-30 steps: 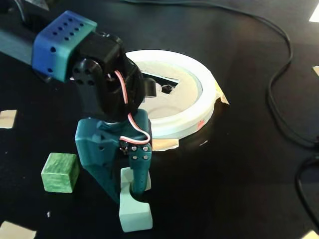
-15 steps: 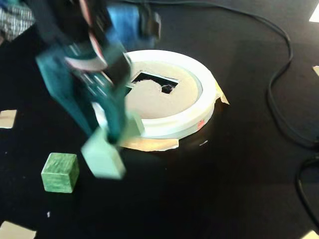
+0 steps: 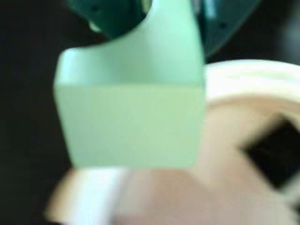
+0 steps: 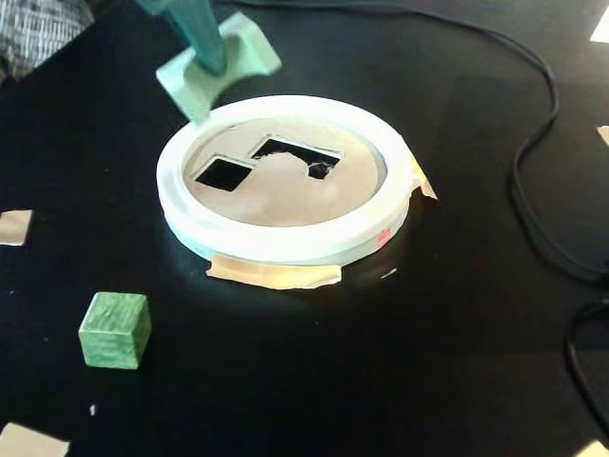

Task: Pick up the U shape block and drop it in corresponding U shaped hole

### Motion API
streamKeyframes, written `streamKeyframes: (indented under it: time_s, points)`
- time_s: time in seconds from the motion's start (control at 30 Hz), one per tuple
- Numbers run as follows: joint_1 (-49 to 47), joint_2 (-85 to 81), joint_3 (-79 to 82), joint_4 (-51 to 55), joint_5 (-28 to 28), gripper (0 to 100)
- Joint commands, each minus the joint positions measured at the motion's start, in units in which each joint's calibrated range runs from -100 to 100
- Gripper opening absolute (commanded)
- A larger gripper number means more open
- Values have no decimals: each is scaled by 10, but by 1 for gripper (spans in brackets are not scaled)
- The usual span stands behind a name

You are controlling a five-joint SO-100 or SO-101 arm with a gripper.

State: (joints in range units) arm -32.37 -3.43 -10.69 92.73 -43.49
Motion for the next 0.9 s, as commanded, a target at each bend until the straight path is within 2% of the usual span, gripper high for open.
streamKeyframes:
  time_s: [0.0, 0.13, 0.3, 0.5, 0.7, 0.87]
  points:
    - [-80, 29, -47, -113, -90, 1]
    - [-88, 90, -43, -266, -115, 1]
    - [-90, 141, -42, -383, -169, 1]
    - [-91, 183, -36, -376, -211, 1]
    - [-151, 218, 9, -376, -274, 1]
    - [-153, 237, 17, -375, -279, 1]
